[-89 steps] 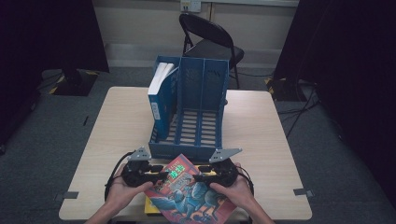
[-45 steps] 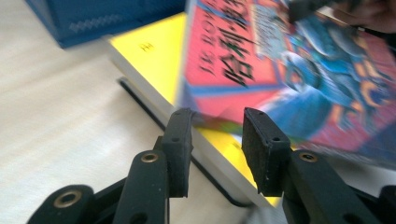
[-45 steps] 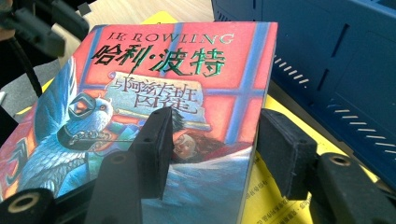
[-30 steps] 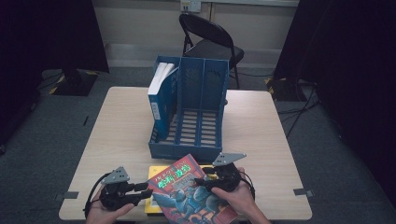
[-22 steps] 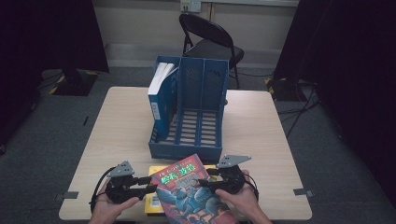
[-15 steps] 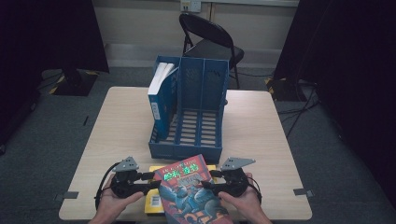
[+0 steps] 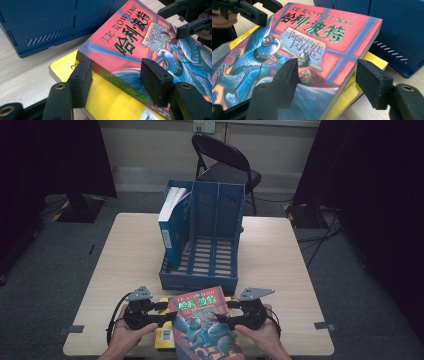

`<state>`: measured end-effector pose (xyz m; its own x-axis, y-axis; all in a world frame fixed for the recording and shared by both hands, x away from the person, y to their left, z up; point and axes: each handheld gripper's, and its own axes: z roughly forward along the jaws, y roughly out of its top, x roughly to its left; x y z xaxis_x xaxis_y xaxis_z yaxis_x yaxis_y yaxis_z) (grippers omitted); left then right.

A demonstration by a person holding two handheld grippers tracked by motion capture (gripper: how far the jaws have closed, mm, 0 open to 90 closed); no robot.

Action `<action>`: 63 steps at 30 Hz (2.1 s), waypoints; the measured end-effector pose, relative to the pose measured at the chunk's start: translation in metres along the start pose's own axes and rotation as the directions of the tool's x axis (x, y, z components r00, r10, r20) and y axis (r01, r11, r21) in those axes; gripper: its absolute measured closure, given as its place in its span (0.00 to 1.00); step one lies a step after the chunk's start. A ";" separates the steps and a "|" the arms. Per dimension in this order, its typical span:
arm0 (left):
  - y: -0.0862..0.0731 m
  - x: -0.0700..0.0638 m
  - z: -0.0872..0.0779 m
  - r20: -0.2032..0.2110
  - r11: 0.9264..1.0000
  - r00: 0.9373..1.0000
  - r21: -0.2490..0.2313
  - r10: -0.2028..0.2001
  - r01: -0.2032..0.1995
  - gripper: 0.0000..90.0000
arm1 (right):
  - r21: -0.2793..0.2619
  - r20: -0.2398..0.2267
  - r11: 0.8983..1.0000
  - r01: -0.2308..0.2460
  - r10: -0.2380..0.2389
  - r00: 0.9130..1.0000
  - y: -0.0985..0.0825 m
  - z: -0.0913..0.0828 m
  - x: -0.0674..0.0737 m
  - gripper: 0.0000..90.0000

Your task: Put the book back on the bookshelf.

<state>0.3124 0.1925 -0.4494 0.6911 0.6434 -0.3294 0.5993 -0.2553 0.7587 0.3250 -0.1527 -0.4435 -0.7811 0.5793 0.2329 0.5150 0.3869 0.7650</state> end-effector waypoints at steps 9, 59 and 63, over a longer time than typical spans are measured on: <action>0.008 0.003 0.007 0.005 1.000 1.000 0.014 0.008 -0.009 0.48 | 0.006 0.010 0.999 -0.033 0.033 0.999 -0.003 -0.003 0.003 0.37; 0.006 -0.004 0.014 0.015 0.998 0.998 -0.009 0.062 -0.062 0.37 | -0.111 -0.034 0.982 -0.155 0.153 0.988 -0.010 -0.014 -0.004 0.63; 0.006 -0.004 0.014 0.015 0.998 0.998 -0.010 0.062 -0.061 0.37 | -0.118 -0.020 0.981 -0.154 0.153 0.988 -0.006 -0.007 -0.009 0.60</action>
<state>0.3190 0.1783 -0.4520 0.7328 0.6152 -0.2907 0.5518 -0.2874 0.7829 0.3264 -0.1654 -0.4458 -0.6998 0.6176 0.3590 0.5839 0.2051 0.7855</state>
